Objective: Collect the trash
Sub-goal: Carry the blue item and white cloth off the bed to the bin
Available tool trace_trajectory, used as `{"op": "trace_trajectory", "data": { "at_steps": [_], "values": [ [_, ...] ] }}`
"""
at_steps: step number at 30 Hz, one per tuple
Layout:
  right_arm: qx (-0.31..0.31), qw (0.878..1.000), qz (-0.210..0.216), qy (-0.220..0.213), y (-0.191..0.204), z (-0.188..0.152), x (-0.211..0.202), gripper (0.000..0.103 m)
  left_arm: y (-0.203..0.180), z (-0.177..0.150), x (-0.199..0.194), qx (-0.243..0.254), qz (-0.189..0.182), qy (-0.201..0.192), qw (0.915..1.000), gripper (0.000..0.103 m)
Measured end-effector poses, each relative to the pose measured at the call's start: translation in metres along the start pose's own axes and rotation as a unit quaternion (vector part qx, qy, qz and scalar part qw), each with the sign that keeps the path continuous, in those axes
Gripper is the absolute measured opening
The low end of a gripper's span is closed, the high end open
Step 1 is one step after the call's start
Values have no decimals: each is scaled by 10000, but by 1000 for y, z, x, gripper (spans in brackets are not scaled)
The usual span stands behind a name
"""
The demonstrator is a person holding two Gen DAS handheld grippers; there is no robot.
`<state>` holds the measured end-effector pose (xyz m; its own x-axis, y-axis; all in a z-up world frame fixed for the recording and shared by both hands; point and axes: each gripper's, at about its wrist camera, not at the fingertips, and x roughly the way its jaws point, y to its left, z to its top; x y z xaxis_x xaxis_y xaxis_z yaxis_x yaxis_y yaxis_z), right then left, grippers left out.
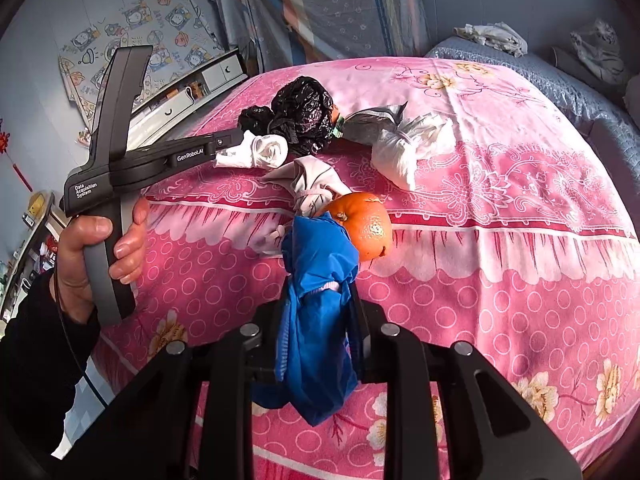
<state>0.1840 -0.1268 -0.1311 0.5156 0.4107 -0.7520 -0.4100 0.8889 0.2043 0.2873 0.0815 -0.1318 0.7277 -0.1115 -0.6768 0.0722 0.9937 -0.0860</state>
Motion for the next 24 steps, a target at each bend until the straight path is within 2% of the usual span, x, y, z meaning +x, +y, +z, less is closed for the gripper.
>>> {"op": "trace_trajectory", "data": {
  "at_steps": [10,24],
  "values": [
    [109,9997,80,-214,-8,3,-27,22,-12,1,-56,-90,-141,-413,9990,7],
    [290,9975,-134,-628,-25,-2,-75,22,-55,-2,-120,112,-423,-828,9956,7]
  ]
}}
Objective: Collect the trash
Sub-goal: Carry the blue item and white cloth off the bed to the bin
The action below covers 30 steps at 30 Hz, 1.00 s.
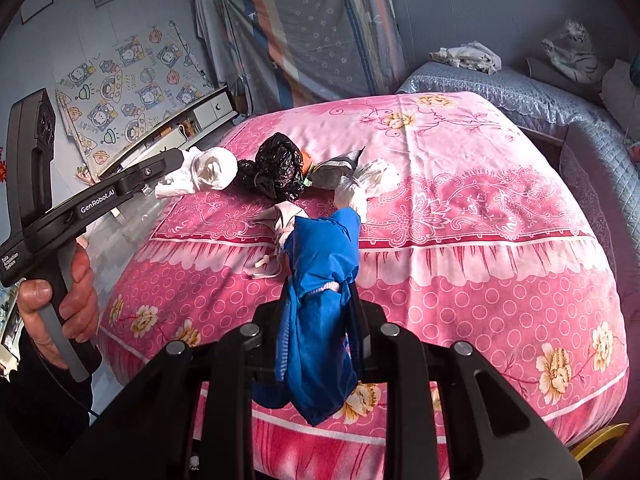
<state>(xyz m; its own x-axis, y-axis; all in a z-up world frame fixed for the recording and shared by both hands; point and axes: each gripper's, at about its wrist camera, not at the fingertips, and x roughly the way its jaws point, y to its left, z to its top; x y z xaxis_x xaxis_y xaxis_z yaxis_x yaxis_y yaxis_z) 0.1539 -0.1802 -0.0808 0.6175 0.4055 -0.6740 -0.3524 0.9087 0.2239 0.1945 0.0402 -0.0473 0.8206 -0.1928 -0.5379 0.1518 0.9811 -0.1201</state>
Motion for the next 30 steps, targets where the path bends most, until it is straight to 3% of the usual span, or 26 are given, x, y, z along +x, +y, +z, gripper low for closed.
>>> {"op": "trace_trajectory", "data": {
  "at_steps": [16,30],
  "values": [
    [219,9962,-418,-736,-28,7,-68,22,-62,11,-43,385,-601,-408,9966,7],
    [493,9854,-893,-1364,-60,-3,-133,22,-125,22,-71,763,-1269,-741,9862,7]
  ]
}}
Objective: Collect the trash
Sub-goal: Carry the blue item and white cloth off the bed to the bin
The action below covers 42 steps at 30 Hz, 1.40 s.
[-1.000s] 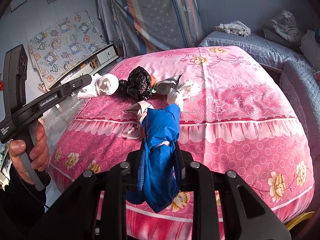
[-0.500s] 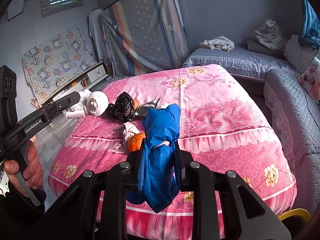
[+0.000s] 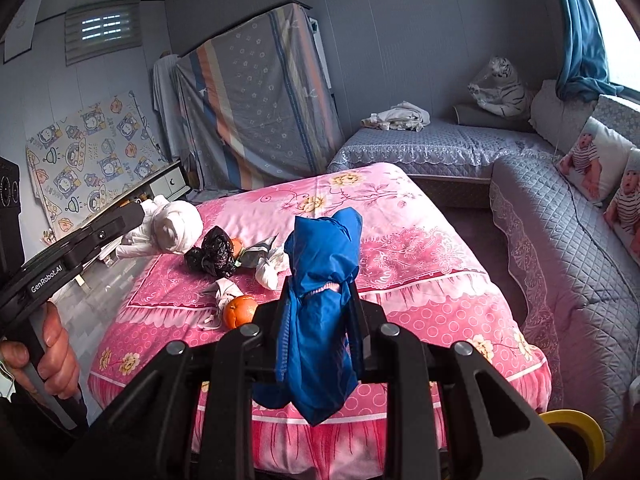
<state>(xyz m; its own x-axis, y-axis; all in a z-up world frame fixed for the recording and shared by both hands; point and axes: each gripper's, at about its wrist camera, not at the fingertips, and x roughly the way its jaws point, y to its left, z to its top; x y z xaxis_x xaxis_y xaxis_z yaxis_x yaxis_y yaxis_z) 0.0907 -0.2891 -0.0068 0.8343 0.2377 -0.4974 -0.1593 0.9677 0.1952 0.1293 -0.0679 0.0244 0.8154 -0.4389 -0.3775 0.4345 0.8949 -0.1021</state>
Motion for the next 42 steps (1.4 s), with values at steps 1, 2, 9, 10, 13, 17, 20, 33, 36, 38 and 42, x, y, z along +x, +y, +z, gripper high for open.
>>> {"op": "trace_trajectory", "data": {
  "at_steps": [1,2,9,10,13,17,20,33,36,38,42],
  "values": [
    [23,10000,-46,-46,-4,0,-4,22,-5,1,0,31,-51,-19,10000,7],
    [52,9999,-92,-91,-7,1,-9,22,-9,2,0,60,-112,-31,9999,7],
    [236,9981,-426,-370,-34,-2,-42,22,-47,7,3,300,-538,-94,9981,7],
    [264,9977,-475,-403,-38,-2,-47,22,-52,8,3,334,-590,-101,9976,7],
    [366,9961,-623,-502,-50,-4,-60,22,-67,9,4,436,-757,-110,9961,7],
    [504,9934,-829,-608,-66,-9,-78,22,-87,9,7,579,-971,-105,9935,7],
    [599,9909,-993,-684,-78,-13,-91,22,-100,10,10,687,-1122,-65,9913,7],
    [1032,9776,-1621,-858,-127,-41,-143,22,-164,0,18,1149,-1750,62,9778,7],
    [1139,9739,-1756,-874,-138,-49,-154,22,-178,-3,20,1244,-1893,106,9739,7],
    [1223,9712,-1842,-883,-145,-56,-160,22,-186,-5,21,1299,-1997,137,9711,7],
    [1370,9664,-1990,-873,-155,-67,-169,22,-201,-13,25,1373,-2161,228,9664,7]
  ]
}}
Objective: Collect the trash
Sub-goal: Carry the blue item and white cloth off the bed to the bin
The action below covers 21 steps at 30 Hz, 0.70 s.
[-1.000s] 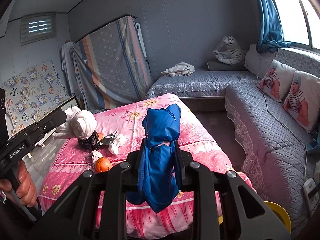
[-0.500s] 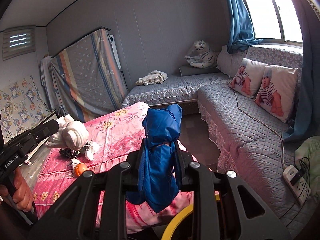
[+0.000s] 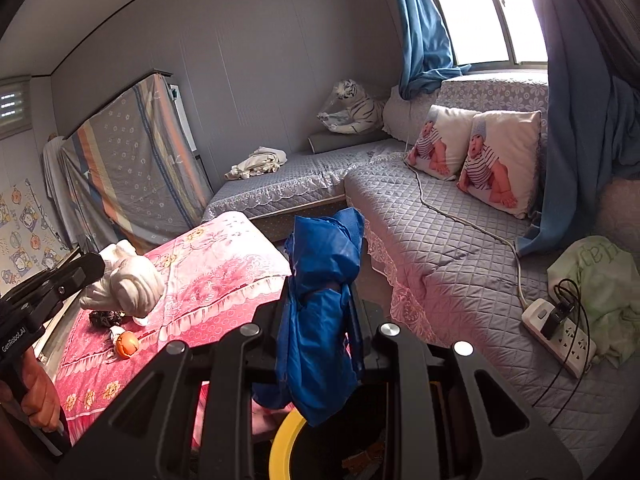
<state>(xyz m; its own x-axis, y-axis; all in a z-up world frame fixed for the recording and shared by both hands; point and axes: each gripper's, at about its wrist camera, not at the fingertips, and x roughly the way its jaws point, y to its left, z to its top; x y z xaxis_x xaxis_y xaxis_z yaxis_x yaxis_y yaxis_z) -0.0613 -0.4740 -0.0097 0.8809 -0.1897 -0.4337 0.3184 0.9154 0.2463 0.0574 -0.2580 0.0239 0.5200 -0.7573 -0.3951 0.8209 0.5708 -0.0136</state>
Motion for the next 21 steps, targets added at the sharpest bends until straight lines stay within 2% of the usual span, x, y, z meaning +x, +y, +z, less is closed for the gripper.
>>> {"op": "trace_trajectory", "data": {
  "at_steps": [7,21],
  "values": [
    [141,9995,-253,87,-21,-15,-6,22,-21,-8,15,144,-270,149,9994,7],
    [491,9950,-680,534,-59,-50,0,22,-53,-32,51,383,-781,611,9943,7]
  ]
}}
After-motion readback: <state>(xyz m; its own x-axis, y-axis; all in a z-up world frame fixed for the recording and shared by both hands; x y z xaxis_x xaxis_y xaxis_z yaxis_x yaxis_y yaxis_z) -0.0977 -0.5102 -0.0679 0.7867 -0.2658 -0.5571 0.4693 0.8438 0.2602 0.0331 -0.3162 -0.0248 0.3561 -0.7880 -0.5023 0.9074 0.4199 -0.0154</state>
